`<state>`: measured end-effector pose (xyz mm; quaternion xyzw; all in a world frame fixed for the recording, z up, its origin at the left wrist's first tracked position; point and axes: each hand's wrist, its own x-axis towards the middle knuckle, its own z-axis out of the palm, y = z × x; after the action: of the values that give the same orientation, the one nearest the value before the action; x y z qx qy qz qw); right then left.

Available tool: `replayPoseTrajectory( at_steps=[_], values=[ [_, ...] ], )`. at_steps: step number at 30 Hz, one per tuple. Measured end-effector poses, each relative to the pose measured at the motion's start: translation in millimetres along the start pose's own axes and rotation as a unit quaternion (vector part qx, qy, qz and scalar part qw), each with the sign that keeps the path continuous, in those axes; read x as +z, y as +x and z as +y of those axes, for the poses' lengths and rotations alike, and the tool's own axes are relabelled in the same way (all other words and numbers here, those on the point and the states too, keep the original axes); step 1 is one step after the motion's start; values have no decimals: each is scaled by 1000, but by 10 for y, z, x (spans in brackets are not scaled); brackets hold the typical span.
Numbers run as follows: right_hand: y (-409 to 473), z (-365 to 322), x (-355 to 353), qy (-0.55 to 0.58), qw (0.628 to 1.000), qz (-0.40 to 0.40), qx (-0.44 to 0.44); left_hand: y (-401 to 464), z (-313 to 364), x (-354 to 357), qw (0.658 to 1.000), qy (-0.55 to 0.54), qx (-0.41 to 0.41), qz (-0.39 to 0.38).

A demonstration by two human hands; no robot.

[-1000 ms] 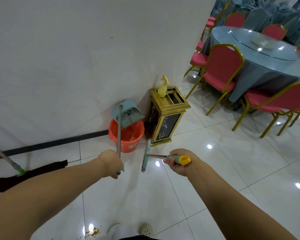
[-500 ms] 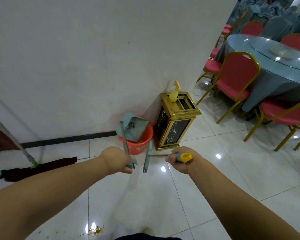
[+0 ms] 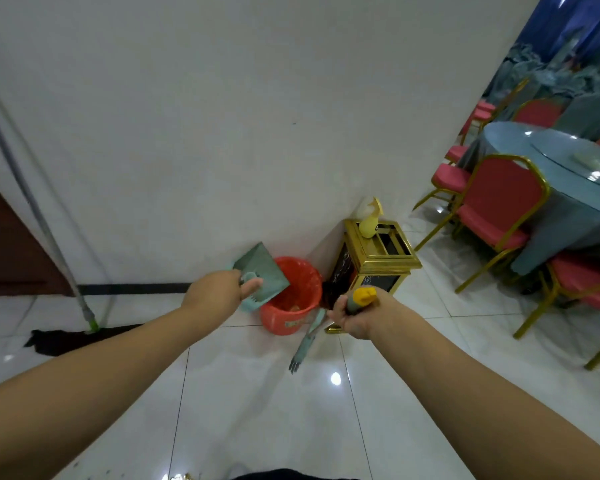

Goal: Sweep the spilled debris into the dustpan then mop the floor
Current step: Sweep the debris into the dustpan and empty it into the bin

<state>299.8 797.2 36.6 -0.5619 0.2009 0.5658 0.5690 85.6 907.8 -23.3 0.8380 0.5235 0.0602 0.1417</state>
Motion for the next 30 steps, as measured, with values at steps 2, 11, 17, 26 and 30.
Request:
replayPoseTrajectory(
  at_steps=[2, 11, 17, 26, 30],
  values=[
    [-87, -45, 37, 7, 1000, -5, 10, -22, -17, -47, 998, -40, -41, 3],
    [-117, 47, 88, -28, 996, -58, 69, -427, -196, 115, 978, -131, -155, 47],
    [-21, 283, 187, -55, 990, -78, 107, -718, -293, 256, 965, -141, -210, 69],
    [255, 534, 326, -115, 985, -56, 116, -1057, -485, 554, 950, -185, -240, 79],
    [435, 568, 420, -149, 978, -55, 133, -1064, -644, 666, 952, -178, -246, 42]
  ],
)
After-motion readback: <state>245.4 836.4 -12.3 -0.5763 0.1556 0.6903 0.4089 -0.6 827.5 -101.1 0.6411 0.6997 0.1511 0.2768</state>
